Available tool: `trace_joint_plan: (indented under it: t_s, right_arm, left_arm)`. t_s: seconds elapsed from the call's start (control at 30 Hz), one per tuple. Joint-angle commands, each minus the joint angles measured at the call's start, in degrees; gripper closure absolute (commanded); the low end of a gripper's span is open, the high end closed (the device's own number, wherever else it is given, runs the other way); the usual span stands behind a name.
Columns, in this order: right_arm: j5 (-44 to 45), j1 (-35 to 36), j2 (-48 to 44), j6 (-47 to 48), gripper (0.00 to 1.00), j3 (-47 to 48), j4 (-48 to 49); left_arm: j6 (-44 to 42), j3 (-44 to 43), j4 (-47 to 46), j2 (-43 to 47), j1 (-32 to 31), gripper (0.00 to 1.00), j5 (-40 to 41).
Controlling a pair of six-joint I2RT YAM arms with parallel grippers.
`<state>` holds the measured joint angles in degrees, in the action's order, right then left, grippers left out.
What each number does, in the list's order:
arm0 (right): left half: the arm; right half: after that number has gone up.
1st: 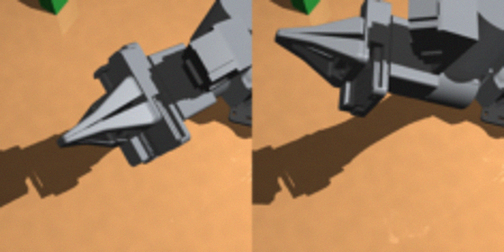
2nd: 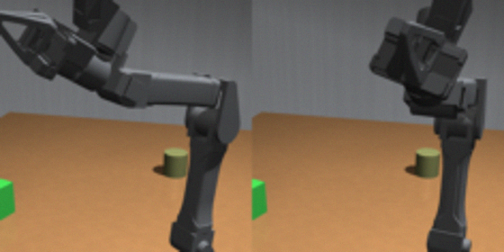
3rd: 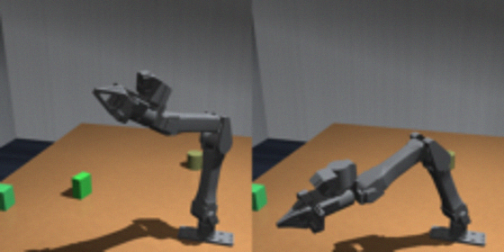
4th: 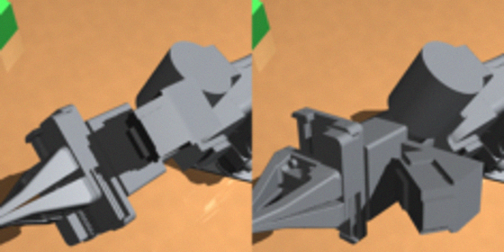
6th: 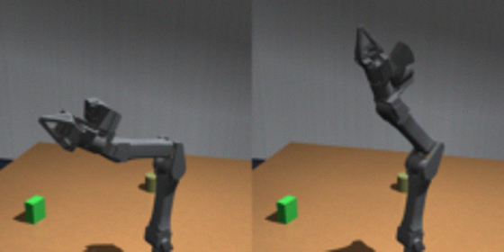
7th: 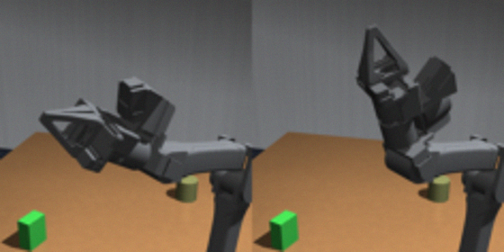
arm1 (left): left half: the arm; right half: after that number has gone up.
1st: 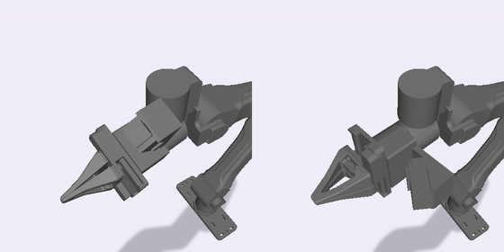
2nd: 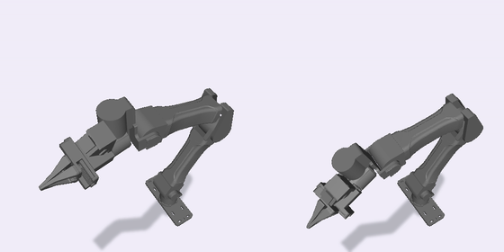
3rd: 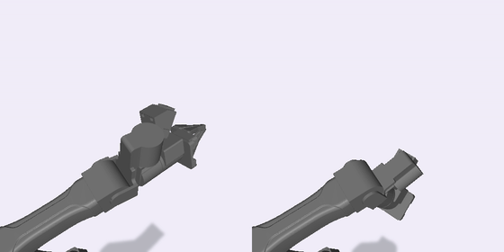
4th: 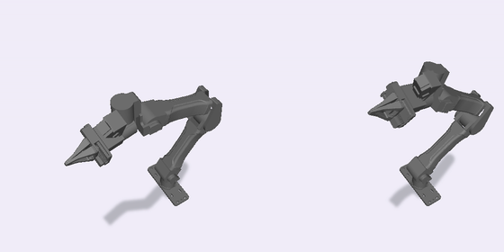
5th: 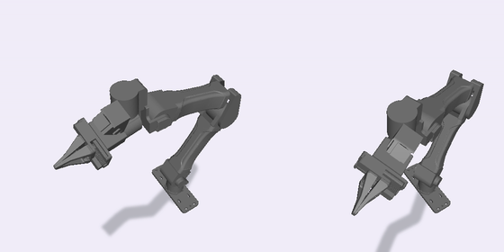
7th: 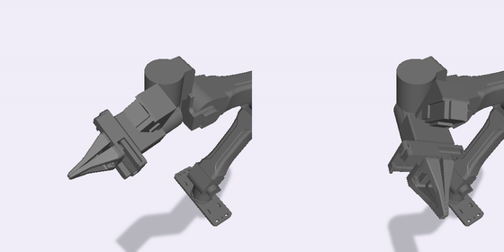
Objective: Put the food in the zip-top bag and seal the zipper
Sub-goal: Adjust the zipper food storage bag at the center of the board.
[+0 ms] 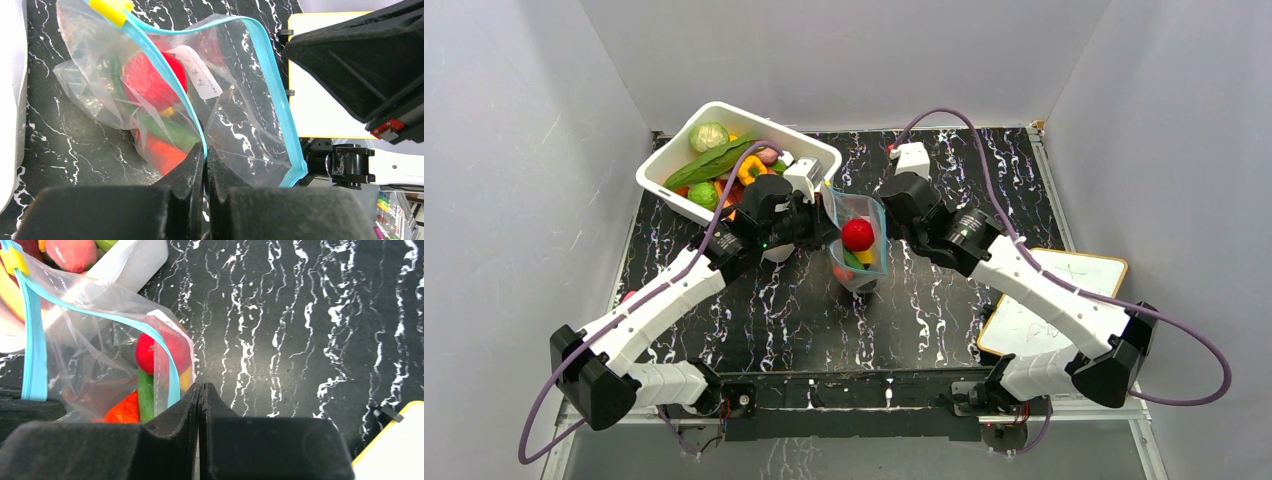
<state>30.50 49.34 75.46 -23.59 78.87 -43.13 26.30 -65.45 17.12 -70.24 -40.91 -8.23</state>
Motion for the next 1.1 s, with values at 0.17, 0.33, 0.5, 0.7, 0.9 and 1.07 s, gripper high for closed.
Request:
trace_joint_plan:
  t_s: [0.17,0.33,0.5,0.7,0.9,1.07]
  right_arm:
    - [-1.15,-0.30,-5.98,-2.20,0.73,-0.81,5.46]
    - [-2.68,-0.43,-4.89,-3.91,0.66,-4.06,7.56]
    - [-5.31,-0.73,-3.98,-3.87,0.65,-5.42,9.24]
    - [-5.65,-1.35,-4.02,-3.72,0.81,-6.47,9.81]
    - [-3.93,-1.35,-7.45,-2.66,1.00,-6.16,8.77]
    - [-3.06,-1.35,-12.10,-4.58,1.00,-1.61,3.79]
  left_arm:
    - [2.61,1.28,-3.54,2.47,-0.14,1.00,-3.60]
    - [2.53,1.05,-3.55,2.39,-0.14,1.00,-4.03]
    - [2.43,1.07,-3.50,2.43,-0.06,1.00,-4.16]
    - [2.59,1.96,-3.96,3.12,-0.14,1.00,-3.72]
    - [3.53,2.49,-4.02,2.66,-0.14,1.00,-4.07]
    - [4.28,0.31,-3.05,1.27,-0.09,1.00,-4.18]
